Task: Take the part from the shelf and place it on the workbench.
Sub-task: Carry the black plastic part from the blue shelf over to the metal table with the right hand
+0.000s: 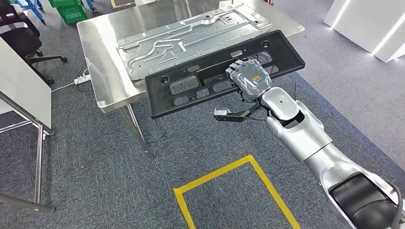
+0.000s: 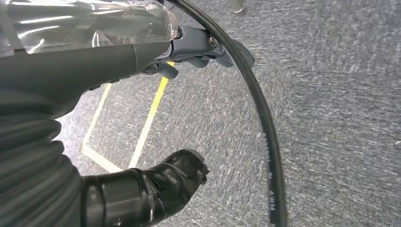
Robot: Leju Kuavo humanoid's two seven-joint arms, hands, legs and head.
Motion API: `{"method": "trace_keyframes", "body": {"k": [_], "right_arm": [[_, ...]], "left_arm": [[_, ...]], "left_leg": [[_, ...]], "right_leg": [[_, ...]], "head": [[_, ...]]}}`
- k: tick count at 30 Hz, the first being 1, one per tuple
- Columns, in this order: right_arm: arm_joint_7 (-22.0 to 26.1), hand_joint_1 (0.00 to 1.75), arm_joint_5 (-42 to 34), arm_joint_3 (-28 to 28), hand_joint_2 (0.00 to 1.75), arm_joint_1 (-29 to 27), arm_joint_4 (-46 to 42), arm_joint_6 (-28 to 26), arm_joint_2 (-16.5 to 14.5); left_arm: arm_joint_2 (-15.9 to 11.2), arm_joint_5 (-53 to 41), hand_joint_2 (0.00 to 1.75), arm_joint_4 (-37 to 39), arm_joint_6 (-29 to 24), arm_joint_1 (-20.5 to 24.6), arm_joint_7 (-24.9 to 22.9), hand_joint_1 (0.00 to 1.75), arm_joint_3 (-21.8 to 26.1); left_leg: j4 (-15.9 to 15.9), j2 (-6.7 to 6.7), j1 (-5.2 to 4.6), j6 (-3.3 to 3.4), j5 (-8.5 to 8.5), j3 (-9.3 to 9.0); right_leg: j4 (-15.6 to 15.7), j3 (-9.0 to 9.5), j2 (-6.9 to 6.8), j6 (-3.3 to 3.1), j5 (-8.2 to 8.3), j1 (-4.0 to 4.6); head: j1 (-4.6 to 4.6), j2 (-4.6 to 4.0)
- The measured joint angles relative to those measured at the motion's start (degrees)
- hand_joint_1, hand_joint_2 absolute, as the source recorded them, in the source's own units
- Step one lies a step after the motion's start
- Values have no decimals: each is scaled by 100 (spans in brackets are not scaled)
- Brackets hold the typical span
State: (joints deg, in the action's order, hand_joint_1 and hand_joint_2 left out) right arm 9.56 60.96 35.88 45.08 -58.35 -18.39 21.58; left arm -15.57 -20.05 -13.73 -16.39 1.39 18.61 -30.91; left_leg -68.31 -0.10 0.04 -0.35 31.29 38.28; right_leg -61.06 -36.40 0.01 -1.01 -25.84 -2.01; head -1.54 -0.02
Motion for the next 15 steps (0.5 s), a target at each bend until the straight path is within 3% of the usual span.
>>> {"method": "trace_keyframes", "body": {"k": [2,3,4,6,8,15], "right_arm": [[-41,175,-55,-2,175,-17,1,24,-25],[-58,175,-73,-3,175,-25,2,34,-38],[-66,175,-85,-4,175,-28,2,41,-50],[-72,175,-97,-11,175,-23,1,48,-66],[-74,175,-101,-22,175,-10,1,60,-74],[-30,175,20,-28,175,26,3,97,-77]], "left_arm": [[4,-33,175,0,-16,-13,-11,0,0],[7,-45,175,0,-23,-20,-15,0,0],[8,-51,175,0,-29,-23,-16,0,0],[8,-54,175,0,-41,-19,-19,0,0],[9,-54,175,0,-48,-14,-23,0,0],[8,-10,175,0,45,-12,-27,0,39]], "left_leg": [[-586,0,71,-81,194,284],[-611,1,105,-115,135,306],[-404,2,134,-145,-27,214],[413,0,173,-208,-409,-185],[982,-14,167,-232,-582,-463],[1070,-31,110,-148,-598,-474]], "right_leg": [[0,-2,-3,-23,-2,-3],[0,1,-2,-24,-4,-7],[0,7,-1,-23,-7,-14],[1,26,2,-11,-16,-24],[3,27,7,20,-19,-12],[82,34,8,122,31,-11]], "head": [[0,0],[0,0],[0,0],[1,0],[-2,0],[-3,0]]}}
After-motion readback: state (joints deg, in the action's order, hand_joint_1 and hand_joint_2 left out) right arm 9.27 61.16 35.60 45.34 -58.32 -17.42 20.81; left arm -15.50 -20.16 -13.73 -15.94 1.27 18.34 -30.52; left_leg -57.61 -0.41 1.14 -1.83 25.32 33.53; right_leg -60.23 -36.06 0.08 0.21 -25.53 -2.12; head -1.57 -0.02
